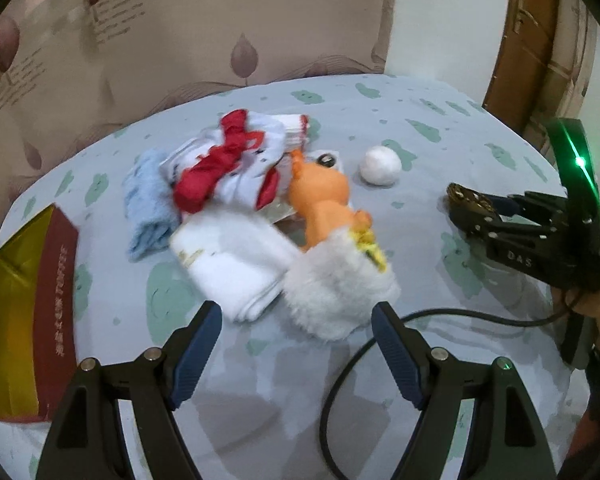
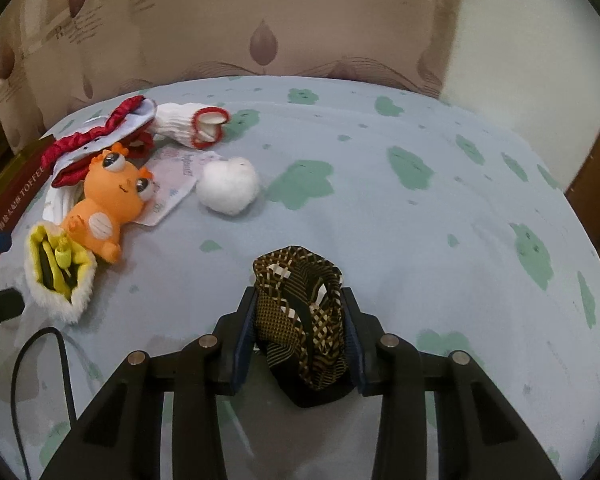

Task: Organize soft objects
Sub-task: 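Grasp the knit pouch with the right tool while the left tool grasps the white fluffy plush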

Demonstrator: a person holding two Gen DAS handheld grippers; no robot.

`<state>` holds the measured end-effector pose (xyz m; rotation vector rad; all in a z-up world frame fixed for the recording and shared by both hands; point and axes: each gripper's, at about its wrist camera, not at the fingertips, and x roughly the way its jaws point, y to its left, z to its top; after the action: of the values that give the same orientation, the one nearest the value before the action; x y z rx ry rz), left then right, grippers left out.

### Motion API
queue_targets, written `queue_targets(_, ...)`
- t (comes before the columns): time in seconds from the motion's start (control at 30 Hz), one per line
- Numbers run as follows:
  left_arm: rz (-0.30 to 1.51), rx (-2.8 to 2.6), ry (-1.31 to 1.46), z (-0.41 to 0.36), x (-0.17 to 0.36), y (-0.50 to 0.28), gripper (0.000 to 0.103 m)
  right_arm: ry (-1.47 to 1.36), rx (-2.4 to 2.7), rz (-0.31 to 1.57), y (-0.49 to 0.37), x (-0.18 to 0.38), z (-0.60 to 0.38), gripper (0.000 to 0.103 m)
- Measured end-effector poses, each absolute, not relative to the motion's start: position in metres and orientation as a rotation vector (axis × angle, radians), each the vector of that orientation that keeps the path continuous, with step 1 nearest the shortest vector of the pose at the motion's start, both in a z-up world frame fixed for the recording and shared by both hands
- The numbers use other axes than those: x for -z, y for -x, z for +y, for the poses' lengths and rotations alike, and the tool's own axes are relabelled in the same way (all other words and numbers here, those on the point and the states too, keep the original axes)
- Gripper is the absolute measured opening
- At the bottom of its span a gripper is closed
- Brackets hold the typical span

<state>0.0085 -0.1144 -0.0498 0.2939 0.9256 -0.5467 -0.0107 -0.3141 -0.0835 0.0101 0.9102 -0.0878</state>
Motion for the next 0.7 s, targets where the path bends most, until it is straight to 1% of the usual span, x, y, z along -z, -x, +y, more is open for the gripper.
queue_targets(0.2,0.929,0.584,-0.285,-0.136,0.051,-0.015,0.079,-0.057,0.108,0.895,0.019,0.088,-0.329,0.037)
queue_targets(0.33,0.939,0.554,-0.293,-0.147,0.061,-0.023,0.079,-0.013,0.126,0.895,0.018,0.089,-0.321,0.038)
queue_targets(0.47,0.966,0.543,-0.293,-0.149,0.075,-0.028,0.078,-0.056,0.109,0.893,0.019,0.089,-0.321,0.039)
queue_targets(0.53,0.986,0.551,-0.260,-0.145,0.079,-0.029,0.052,-0.056,0.107,0.891,0.019,0.089,-0.323,0.039)
queue_targets(0.7,0.999,0.549,-0.225,-0.141,0.078,-0.029,0.051,-0.057,0.104,0.887,0.019,0.089,-0.326,0.040)
